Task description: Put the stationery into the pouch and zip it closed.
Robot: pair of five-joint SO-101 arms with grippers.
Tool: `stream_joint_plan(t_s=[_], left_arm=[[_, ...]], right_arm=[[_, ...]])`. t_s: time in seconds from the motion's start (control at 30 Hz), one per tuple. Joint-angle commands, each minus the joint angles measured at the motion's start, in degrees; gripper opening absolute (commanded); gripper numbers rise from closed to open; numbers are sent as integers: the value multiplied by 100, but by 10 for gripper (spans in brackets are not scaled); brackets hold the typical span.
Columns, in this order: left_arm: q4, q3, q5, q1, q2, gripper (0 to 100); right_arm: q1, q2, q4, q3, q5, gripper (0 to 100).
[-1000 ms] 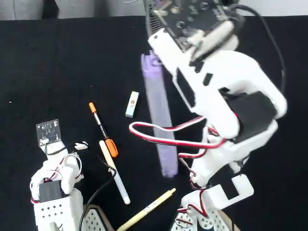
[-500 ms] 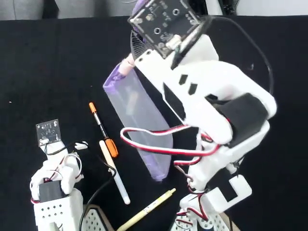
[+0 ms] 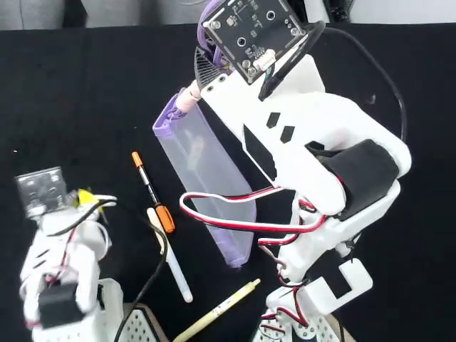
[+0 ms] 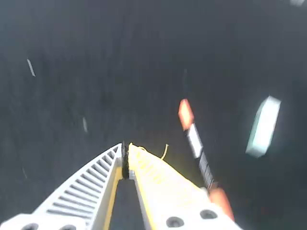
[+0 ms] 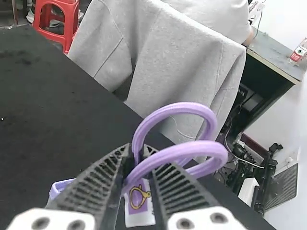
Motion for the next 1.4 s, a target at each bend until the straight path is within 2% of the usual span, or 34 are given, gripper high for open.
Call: stream_joint_plan(t_s=[0.0,0.07,0.17,0.3,0.37,0.5,0.8,0.97,1.1,1.23,1.37], left_arm=[[-105,-1719,-18,13,53,30],[-220,-2132,0,13,70,30],[-615,-2193,536,13,167,62],[-756,-2246,1495,13,1011,278],[-730,-2334,2207,13,1618,339],[-457,-3081,2453,75,2699,309],[791,-5200,2479,1015,4448,300],[1284,-5930,3200,1305,5231,300],[1451,-6211,3402,1358,5767,300],[1468,-6211,3411,1420,6163,300],[1468,-6255,3420,1903,6215,300]], right_arm=[[-26,-145,176,-180,-70,11],[-26,-154,176,-180,-70,11],[-26,-180,176,-180,-70,11],[-26,-189,211,-180,-70,11],[-26,-189,211,-180,-70,11],[-26,-189,211,-180,-70,11],[-26,-189,220,-180,-70,11],[-26,-198,220,-180,-70,11],[-26,-268,220,-136,-70,11],[-35,-708,211,585,-70,11],[-35,-1218,158,1525,-26,11]])
